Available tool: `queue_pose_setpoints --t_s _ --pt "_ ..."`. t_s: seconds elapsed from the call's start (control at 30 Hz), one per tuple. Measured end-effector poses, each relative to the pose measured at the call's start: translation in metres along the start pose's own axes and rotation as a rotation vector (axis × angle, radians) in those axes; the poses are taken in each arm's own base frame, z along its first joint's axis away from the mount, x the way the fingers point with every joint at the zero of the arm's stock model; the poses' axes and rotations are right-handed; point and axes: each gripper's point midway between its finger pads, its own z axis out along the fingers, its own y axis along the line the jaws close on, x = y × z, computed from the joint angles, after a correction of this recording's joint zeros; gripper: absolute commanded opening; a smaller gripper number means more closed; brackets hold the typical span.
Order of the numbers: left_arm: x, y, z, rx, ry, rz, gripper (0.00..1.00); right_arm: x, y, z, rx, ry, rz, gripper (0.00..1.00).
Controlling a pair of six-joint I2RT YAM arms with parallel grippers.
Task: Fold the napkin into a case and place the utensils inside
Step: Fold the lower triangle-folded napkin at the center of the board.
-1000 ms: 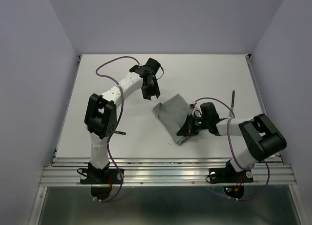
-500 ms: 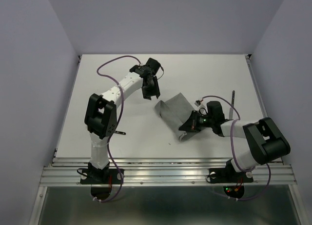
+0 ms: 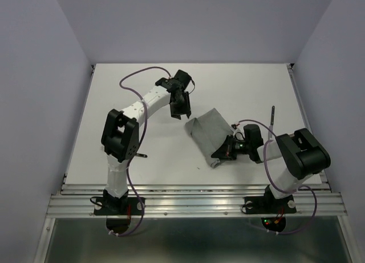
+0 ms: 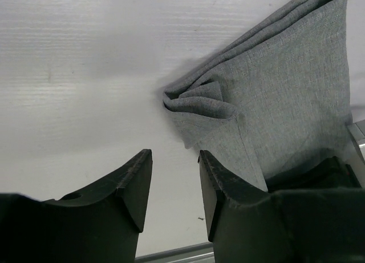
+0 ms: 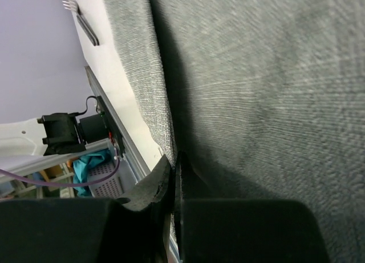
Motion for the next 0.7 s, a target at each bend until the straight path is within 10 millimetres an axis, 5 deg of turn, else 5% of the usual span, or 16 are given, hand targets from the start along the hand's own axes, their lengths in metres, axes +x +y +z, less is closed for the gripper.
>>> queue_pose_setpoints --t_s 0.7 --pt "0.026 -0.019 0.041 -0.065 0.027 0.118 0.42 0.006 -0.007 0.004 -0.053 0.015 0.050 0.01"
